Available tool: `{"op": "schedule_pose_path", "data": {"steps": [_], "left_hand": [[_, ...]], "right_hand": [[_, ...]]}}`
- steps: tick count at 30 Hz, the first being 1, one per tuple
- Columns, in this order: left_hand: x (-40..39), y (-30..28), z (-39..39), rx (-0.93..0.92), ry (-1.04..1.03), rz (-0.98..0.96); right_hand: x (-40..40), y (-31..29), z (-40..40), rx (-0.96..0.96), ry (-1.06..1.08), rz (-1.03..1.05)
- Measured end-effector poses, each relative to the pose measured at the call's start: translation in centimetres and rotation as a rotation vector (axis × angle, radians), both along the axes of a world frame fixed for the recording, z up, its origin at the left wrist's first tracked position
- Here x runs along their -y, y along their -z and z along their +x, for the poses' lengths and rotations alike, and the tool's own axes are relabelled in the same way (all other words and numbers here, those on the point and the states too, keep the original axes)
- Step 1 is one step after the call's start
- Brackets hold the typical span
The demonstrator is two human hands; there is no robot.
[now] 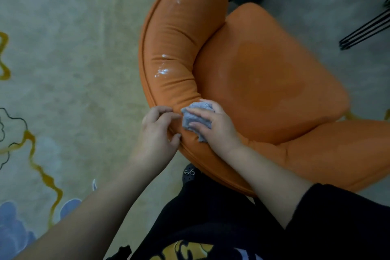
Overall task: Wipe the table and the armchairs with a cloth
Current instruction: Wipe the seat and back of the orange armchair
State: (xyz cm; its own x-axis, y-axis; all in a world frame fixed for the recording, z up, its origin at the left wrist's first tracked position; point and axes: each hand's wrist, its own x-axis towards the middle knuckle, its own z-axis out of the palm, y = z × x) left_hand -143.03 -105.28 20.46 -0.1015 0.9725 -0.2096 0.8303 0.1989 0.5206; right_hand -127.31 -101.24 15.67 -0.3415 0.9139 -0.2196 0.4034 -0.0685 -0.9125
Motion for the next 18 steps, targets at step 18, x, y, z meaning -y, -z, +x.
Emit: {"op": "schedule_pose_path", "data": {"steps": [18], "left_hand": [[0.4,-0.1,0.6,-0.054,-0.066,0.019]], "right_hand": [[-3.7,3.0,3.0,0.206,-0.004,-0.146]]}}
